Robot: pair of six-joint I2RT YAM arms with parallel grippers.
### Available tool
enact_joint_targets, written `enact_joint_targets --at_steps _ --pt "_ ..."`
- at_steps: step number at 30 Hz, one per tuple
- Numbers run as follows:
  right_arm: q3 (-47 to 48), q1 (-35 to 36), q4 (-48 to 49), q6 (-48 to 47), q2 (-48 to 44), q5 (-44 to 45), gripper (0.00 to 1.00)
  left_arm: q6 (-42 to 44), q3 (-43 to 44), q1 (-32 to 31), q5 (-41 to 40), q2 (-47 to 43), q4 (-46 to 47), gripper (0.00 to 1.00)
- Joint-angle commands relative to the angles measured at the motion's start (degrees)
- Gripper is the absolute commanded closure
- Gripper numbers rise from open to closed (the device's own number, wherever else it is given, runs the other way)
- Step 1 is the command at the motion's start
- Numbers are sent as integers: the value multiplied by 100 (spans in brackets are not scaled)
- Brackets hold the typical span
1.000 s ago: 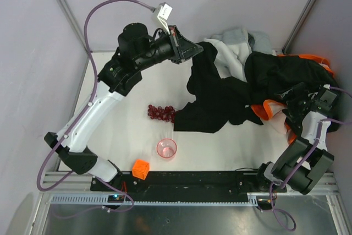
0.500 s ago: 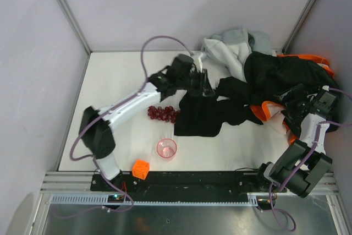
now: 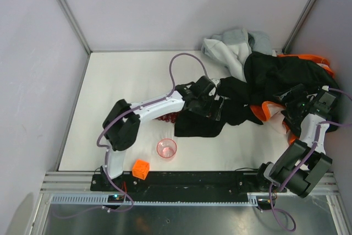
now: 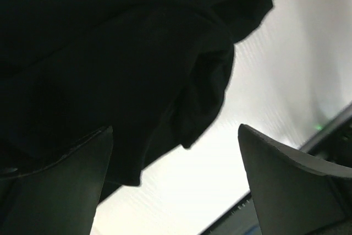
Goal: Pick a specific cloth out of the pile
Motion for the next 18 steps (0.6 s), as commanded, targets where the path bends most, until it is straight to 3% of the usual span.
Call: enact_joint_targets --at_steps 1,16,18 --pt "-46 3 91 -110 -65 -16 1 424 658 -169 -578 606 -386 0" --pt "-132 32 129 -89 -28 -40 1 433 2586 -485 -643 2703 -850 1" --pt "-145 54 141 -89 -29 -50 1 398 2630 -502 -752 2870 -912 6"
